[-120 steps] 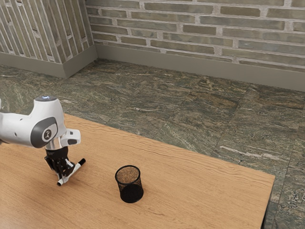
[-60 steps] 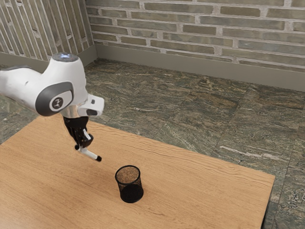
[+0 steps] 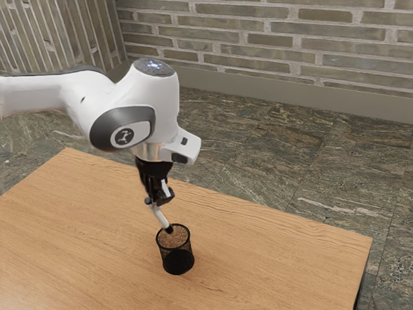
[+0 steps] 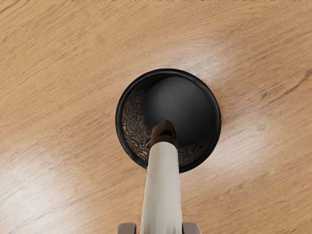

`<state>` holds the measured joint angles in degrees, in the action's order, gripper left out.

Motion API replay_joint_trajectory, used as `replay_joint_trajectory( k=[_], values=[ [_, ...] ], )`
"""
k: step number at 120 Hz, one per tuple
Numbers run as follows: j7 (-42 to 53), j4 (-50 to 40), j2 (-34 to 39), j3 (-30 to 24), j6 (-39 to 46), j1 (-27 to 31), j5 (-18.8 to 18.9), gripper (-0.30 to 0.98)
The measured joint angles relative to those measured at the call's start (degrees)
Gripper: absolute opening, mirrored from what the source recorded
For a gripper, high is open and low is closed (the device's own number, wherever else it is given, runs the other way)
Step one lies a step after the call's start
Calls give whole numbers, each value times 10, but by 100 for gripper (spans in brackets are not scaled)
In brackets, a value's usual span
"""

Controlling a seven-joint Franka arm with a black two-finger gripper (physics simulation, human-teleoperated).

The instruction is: Put the marker into the pen holder.

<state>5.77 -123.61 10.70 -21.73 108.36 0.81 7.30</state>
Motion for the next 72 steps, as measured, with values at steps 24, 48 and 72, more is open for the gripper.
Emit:
replay_joint_trajectory(
  k=[24,48,72],
  values=[
    [-18,31,-59,-4,-8,3,3,1],
    [-30,50,-129,-3,-3,16,5,5],
    [-38,203,-160,6,-51,70,-55,40]
  ],
)
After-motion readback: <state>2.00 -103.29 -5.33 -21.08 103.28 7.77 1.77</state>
